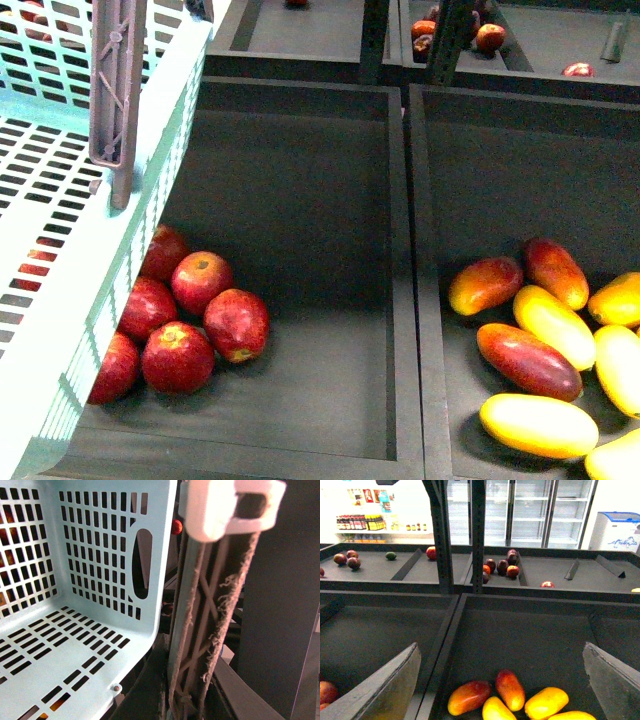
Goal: Pick mango and avocado into basket
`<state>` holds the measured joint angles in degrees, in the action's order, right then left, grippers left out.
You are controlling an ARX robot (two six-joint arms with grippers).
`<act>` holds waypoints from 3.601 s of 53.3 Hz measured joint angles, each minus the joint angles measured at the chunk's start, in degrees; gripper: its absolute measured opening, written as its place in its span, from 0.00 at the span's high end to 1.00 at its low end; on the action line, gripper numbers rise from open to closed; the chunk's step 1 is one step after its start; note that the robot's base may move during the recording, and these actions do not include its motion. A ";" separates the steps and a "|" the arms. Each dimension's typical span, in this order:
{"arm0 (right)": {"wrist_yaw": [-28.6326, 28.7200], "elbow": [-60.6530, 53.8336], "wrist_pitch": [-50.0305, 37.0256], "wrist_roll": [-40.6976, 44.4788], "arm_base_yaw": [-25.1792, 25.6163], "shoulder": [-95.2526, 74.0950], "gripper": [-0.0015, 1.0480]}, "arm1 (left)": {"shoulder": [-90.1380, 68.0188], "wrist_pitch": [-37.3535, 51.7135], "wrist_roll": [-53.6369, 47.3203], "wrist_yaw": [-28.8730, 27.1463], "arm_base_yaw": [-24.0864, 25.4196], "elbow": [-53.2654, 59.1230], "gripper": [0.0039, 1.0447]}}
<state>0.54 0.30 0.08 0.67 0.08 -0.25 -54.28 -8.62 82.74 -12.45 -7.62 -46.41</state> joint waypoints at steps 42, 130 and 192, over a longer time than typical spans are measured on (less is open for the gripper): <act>0.02 0.00 0.00 0.00 0.00 0.00 0.07 | -22.40 9.86 -64.61 29.22 -12.02 -6.08 0.88; 4.87 16.72 -21.92 5.79 16.59 -57.99 0.07 | -30.38 10.16 -58.66 39.45 -16.11 -12.11 0.88; 30.62 43.36 -29.42 42.27 12.66 -134.18 0.07 | -30.38 10.16 -58.69 39.43 -16.06 -12.11 0.88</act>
<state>31.16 43.66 -29.34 42.94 12.73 -134.43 -84.66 1.54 24.05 26.98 -23.68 -58.52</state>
